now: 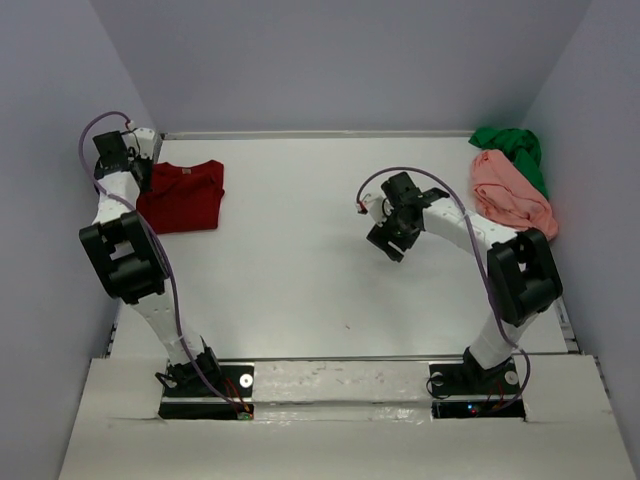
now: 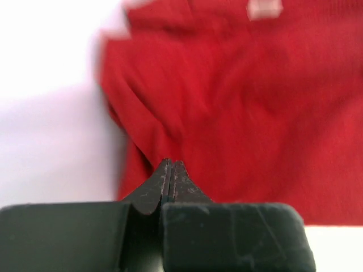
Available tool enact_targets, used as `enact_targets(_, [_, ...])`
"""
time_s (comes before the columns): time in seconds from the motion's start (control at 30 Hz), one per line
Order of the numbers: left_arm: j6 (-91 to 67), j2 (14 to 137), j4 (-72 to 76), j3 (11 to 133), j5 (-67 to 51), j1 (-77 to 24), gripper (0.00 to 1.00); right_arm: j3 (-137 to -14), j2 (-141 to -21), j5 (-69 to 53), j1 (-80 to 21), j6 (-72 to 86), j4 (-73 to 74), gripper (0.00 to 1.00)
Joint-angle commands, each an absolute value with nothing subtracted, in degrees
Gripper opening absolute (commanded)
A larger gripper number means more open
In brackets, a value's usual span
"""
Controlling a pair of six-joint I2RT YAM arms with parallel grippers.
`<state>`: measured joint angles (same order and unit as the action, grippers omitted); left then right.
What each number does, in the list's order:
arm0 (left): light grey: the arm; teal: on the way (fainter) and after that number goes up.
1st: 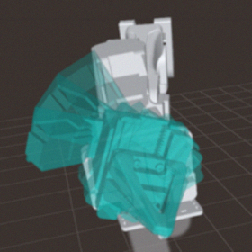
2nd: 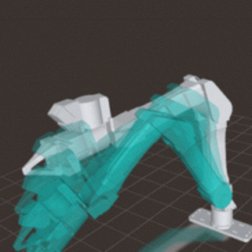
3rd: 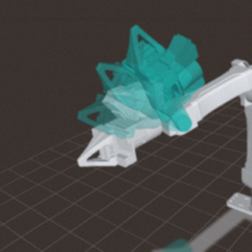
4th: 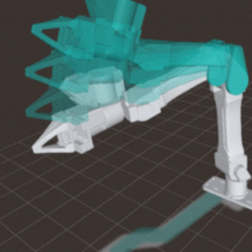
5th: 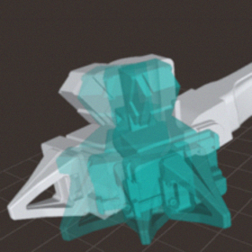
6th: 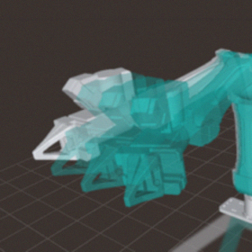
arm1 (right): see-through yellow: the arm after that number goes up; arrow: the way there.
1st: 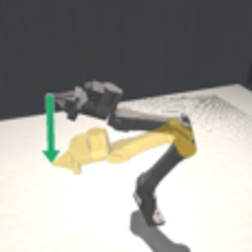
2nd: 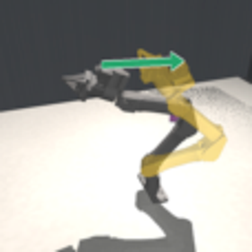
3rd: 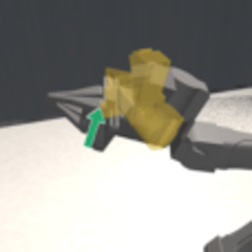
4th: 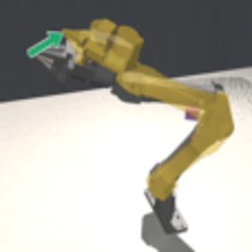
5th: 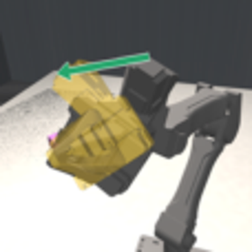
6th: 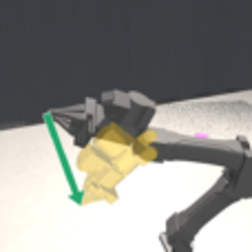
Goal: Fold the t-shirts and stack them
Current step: Put the neatly folded tshirt into the corner of the board with the left arm
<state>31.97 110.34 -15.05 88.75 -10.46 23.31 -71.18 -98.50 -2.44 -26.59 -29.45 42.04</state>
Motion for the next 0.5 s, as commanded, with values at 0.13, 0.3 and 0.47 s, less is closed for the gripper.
enact_targets(0.13, [28.7, 114.4, -5.5, 94.7, -7.8, 23.4, 0.0, -74.2, -102.0, -2.8, -26.2, -28.3, 44.1, 0.7])
enact_targets(0.3, [28.2, 118.5, -5.4, 97.5, -7.6, 23.4, 0.0, -76.3, -104.6, -3.1, -26.2, -28.1, 46.1, 0.66])
enact_targets(0.47, [28.0, 121.5, -1.1, 97.8, -5.8, 23.5, 0.0, -78.2, -106.5, -4.3, -26.2, -27.8, 48.1, 0.63])
